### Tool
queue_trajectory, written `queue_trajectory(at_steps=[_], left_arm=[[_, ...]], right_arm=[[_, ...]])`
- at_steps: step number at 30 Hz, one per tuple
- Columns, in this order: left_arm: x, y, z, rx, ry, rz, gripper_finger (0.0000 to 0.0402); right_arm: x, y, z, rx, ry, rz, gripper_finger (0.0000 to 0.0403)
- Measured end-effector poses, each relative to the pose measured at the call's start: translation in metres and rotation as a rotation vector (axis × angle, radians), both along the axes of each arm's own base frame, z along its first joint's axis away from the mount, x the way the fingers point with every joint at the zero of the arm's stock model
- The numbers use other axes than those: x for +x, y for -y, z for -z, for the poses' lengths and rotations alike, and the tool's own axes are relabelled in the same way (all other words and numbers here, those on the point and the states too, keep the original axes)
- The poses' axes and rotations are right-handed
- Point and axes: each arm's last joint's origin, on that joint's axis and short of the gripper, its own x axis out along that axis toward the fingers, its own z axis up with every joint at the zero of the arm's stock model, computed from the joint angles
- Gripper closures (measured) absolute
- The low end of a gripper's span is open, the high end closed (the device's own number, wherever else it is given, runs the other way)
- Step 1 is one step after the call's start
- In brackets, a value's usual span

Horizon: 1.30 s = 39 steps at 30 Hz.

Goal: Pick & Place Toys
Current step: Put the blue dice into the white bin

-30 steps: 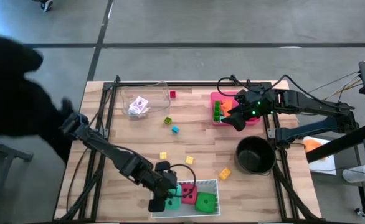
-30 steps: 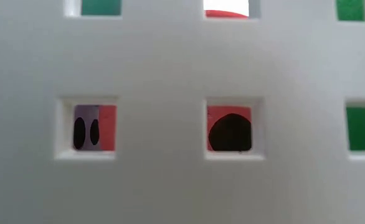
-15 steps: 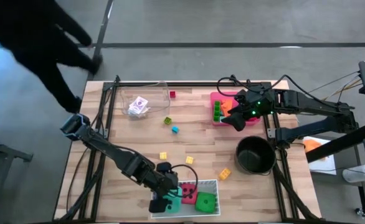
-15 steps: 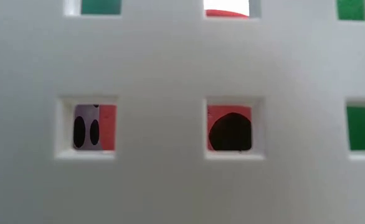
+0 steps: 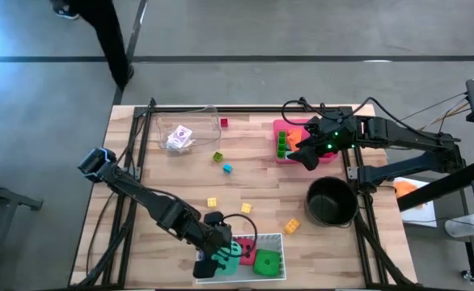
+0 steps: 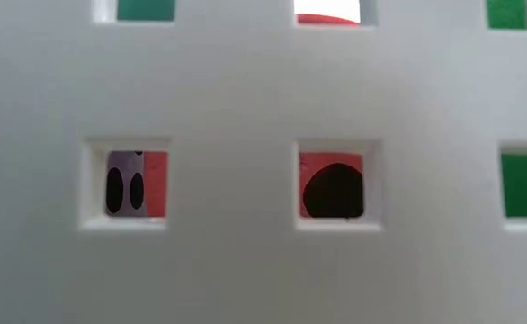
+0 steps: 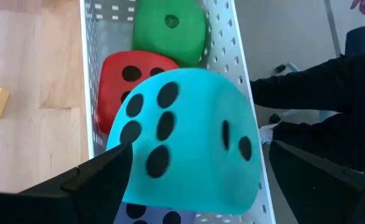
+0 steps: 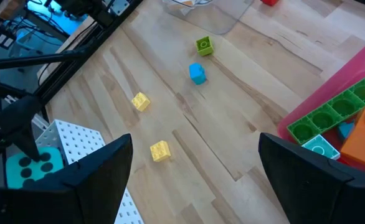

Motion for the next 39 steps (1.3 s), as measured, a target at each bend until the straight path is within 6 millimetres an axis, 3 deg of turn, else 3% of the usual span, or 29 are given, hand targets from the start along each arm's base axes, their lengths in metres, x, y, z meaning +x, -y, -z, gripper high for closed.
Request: queue_trajectory(at_steps=[16, 31, 35, 39], left_arm=[[-0.001, -0.003, -0.001, 0.047, 0.014, -0.036, 0.0023], [-0.007, -0.014, -0.022, 0.109, 0.113, -0.083, 0.0024], [-0.007, -0.013, -0.022, 0.144, 0.140, -0.037, 0.0054], [-0.008, -0.012, -0.022, 0.156, 0.147, -0.004, 0.0127]], right_arm=[[0.000, 0.000, 0.000, 0.000, 0.000, 0.000, 0.0062], [0.000, 0.000, 0.000, 0.000, 0.000, 0.000, 0.0062], [0.000, 0.000, 0.000, 0.000, 0.000, 0.000, 0.0062], [0.000, 0.000, 0.000, 0.000, 0.000, 0.000, 0.0062]])
